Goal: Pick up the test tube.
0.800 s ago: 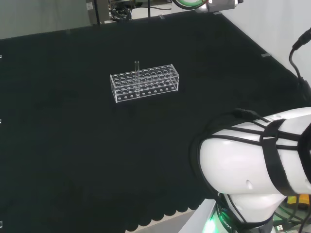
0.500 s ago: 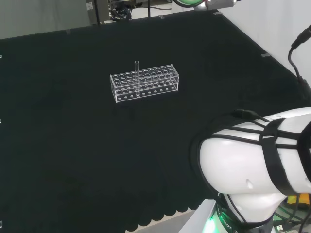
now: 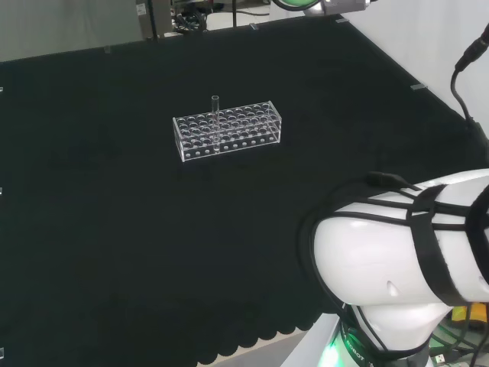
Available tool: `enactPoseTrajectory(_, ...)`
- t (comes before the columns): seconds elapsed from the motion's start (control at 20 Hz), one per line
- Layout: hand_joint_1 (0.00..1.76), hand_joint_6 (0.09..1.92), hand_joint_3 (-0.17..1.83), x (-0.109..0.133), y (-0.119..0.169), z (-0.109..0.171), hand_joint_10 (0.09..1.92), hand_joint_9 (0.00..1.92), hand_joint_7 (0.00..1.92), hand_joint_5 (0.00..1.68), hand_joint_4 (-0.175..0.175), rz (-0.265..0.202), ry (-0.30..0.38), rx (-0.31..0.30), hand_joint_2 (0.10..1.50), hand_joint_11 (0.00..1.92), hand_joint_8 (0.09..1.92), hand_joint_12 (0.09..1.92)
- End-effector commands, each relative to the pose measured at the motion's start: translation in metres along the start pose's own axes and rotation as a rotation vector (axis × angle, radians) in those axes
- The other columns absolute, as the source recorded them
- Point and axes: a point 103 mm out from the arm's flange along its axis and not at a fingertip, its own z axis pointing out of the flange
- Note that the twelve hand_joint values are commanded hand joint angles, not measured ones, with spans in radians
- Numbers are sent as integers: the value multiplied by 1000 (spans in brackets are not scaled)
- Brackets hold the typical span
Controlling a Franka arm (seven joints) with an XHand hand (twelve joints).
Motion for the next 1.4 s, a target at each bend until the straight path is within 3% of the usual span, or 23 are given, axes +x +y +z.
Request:
enactPoseTrajectory(0.05,381,87,214,5,36,20,357,0,0,0,0,-26,-13,68,857,0,315,1485)
enactPoseTrajectory(0.85,416,87,175,21,118,63,596,0,0,34,-10,-53,-49,187,881,0,558,1576)
enactPoseTrajectory(1.15,438,87,169,27,147,95,673,0,0,50,-14,-42,-68,269,893,0,628,1601)
enactPoseTrajectory(1.25,449,87,169,29,156,105,688,0,0,54,-4,-40,-76,299,896,0,627,1605)
enactPoseTrajectory(1.4,473,87,168,32,169,119,689,0,0,53,41,-33,-87,347,900,0,579,1605)
